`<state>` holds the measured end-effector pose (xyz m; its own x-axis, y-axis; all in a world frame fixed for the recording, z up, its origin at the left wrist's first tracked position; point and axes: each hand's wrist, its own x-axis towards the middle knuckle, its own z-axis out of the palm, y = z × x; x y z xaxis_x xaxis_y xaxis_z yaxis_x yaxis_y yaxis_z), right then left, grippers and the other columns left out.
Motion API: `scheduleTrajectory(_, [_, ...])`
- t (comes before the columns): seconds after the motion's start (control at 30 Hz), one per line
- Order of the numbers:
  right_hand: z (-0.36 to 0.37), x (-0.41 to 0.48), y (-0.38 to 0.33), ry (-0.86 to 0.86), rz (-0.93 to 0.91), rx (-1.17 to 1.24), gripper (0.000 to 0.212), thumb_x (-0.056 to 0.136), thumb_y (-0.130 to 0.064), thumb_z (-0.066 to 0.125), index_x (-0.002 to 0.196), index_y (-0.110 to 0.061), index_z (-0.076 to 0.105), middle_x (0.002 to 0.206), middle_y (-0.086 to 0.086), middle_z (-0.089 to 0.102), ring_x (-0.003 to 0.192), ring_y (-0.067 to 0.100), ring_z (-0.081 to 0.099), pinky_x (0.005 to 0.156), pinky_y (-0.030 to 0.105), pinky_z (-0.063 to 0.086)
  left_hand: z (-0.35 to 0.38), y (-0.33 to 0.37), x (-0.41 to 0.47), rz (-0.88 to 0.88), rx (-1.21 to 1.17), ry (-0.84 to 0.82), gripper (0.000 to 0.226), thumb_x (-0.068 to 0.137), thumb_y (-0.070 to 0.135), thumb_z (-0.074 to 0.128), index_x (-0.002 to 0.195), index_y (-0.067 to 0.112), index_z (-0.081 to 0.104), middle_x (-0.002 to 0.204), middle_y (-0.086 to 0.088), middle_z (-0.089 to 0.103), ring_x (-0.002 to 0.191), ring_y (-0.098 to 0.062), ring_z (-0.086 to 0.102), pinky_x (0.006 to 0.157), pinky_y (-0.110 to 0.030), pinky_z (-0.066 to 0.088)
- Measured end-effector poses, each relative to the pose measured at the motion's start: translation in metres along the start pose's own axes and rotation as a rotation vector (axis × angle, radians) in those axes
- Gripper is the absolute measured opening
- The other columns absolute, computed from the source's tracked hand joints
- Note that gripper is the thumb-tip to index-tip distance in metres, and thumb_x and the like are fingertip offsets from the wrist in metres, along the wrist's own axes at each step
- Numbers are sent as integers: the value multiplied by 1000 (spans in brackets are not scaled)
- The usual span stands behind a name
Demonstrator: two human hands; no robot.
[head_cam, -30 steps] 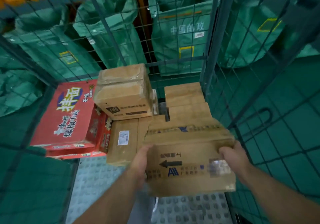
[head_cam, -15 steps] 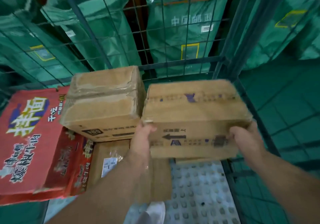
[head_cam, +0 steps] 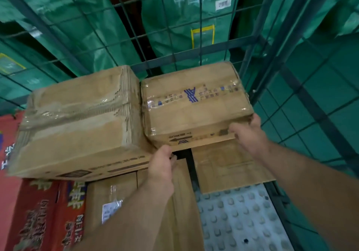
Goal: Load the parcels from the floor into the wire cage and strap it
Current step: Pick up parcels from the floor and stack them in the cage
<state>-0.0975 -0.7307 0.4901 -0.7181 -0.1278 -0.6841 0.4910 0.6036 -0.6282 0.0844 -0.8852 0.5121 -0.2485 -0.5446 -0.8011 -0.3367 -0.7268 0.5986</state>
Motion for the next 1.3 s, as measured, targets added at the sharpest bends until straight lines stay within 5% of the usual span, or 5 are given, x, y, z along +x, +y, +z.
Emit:
scheduleTrajectory(0.37, [-6, -25, -8, -102, -105, -169, 87, 95, -22, 63, 163, -22, 10, 157, 9, 41, 129, 34, 51, 96, 45, 52, -6, 16, -10, 18, 432, -119, 28, 98, 32, 58, 125, 27, 62, 128, 6, 65, 116, -20, 61, 100, -40, 50])
scheduleTrajectory(0.5, [12, -99, 64, -390, 42, -233, 38, 103, -5, 54, 141, -5, 49, 104, 12, 62, 83, 20, 56, 57, 15, 44, -40, -32, -68, -63, 640, -42, 19, 103, 31, 55, 113, 21, 67, 111, -2, 73, 102, -22, 70, 98, -45, 55])
scheduleTrajectory(0.63, [19, -201, 164, -613, 141, -278, 18, 97, -11, 58, 113, -12, 65, 83, 2, 56, 69, 13, 54, 62, 28, 48, -61, -104, -138, -240, 596, -89, 23, 100, 27, 57, 108, 12, 73, 103, -6, 78, 101, -28, 71, 90, -43, 55])
scheduleTrajectory(0.77, [-16, -284, 218, -555, 257, -10, 6, 87, -20, 62, 83, -23, 62, 78, -4, 59, 61, 3, 55, 63, 23, 51, -63, -163, -218, -347, 408, -90, 22, 99, 25, 57, 107, 10, 71, 97, -9, 76, 84, -27, 69, 74, -32, 45])
scheduleTrajectory(1.3, [-173, -448, 274, -258, 325, 257, 24, 104, -29, 49, 122, -15, 57, 109, 6, 71, 104, 26, 67, 75, 34, 47, -105, -215, -439, -281, 424, -259, 14, 95, 24, 59, 95, 14, 69, 106, -7, 71, 89, -25, 65, 68, -31, 47])
